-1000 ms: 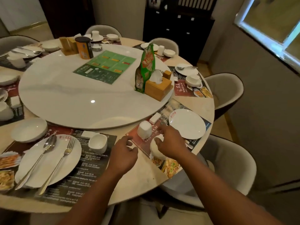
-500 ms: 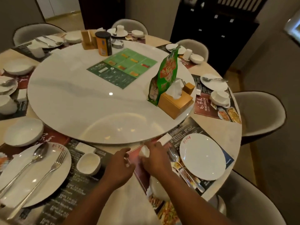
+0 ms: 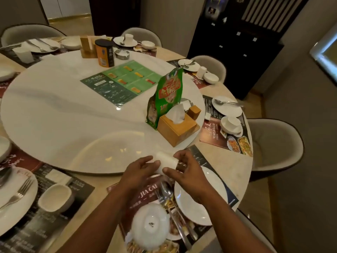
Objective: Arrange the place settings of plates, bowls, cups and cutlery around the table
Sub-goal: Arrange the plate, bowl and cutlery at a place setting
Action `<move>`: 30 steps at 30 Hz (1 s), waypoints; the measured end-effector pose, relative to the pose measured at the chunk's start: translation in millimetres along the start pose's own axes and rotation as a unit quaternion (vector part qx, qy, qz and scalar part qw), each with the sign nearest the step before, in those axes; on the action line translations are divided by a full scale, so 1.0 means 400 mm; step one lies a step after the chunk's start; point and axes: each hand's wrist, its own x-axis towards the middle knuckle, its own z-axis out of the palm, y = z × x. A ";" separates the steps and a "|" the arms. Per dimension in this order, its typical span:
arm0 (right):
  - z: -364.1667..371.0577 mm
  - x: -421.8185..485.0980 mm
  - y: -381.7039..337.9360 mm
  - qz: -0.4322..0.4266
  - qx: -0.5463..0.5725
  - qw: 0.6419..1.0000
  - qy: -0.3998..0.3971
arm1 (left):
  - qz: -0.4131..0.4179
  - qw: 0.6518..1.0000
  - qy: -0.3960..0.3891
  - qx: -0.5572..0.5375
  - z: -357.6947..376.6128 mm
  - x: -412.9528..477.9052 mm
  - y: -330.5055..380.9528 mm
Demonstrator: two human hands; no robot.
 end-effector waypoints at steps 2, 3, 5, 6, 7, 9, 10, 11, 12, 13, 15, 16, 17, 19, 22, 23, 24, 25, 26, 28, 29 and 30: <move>-0.082 0.013 0.006 -0.036 -0.073 0.997 -0.019 | 0.032 0.999 0.021 0.023 0.066 0.026 -0.007; -0.124 0.023 0.007 -0.057 -0.131 0.989 -0.033 | 0.061 0.996 0.033 0.054 0.100 0.039 -0.013; -0.200 0.050 0.014 -0.099 -0.223 0.968 -0.064 | 0.116 0.981 0.062 0.145 0.180 0.059 -0.024; -0.232 0.064 0.020 -0.114 -0.248 0.959 -0.078 | 0.144 0.968 0.086 0.189 0.224 0.067 -0.030; -0.259 0.080 0.028 -0.125 -0.265 0.952 -0.086 | 0.170 0.953 0.113 0.223 0.268 0.075 -0.037; -0.309 0.116 0.053 -0.139 -0.285 0.945 -0.078 | 0.206 0.930 0.165 0.258 0.354 0.099 -0.049; -0.333 0.134 0.069 -0.148 -0.284 0.945 -0.072 | 0.214 0.922 0.182 0.265 0.390 0.113 -0.055; -0.358 0.153 0.086 -0.160 -0.280 0.944 -0.067 | 0.217 0.918 0.194 0.269 0.420 0.128 -0.062; -0.384 0.170 0.102 -0.172 -0.276 0.943 -0.066 | 0.215 0.915 0.197 0.277 0.444 0.142 -0.067; -0.409 0.187 0.115 -0.182 -0.270 0.943 -0.067 | 0.211 0.916 0.191 0.283 0.462 0.151 -0.069; -0.454 0.224 0.139 -0.188 -0.248 0.949 -0.057 | 0.214 0.913 0.165 0.307 0.477 0.162 -0.071; -0.473 0.245 0.153 -0.184 -0.237 0.953 -0.044 | 0.219 0.906 0.163 0.324 0.475 0.164 -0.074; -0.488 0.267 0.169 -0.175 -0.234 0.956 -0.031 | 0.219 0.898 0.175 0.338 0.465 0.163 -0.080; -0.503 0.311 0.202 -0.157 -0.243 0.957 -0.020 | 0.206 0.888 0.222 0.347 0.430 0.158 -0.094; -0.500 0.345 0.242 -0.121 -0.207 0.971 -0.022 | 0.190 0.884 0.278 0.325 0.373 0.141 -0.119; -0.493 0.348 0.252 -0.107 -0.195 0.975 -0.026 | 0.189 0.884 0.291 0.312 0.357 0.134 -0.127; -0.484 0.349 0.264 -0.098 -0.188 0.977 -0.032 | 0.189 0.884 0.304 0.300 0.343 0.128 -0.136; -0.476 0.349 0.274 -0.097 -0.188 0.977 -0.037 | 0.188 0.884 0.317 0.288 0.329 0.122 -0.145; -0.468 0.350 0.282 -0.102 -0.189 0.976 -0.042 | 0.185 0.885 0.329 0.275 0.318 0.116 -0.153; -0.455 0.350 0.290 -0.113 -0.195 0.973 -0.052 | 0.173 0.884 0.351 0.256 0.300 0.103 -0.166; -0.451 0.351 0.294 -0.116 -0.198 0.972 -0.055 | 0.167 0.882 0.361 0.254 0.294 0.097 -0.172; -0.447 0.350 0.297 -0.119 -0.201 0.971 -0.055 | 0.163 0.879 0.371 0.254 0.289 0.090 -0.177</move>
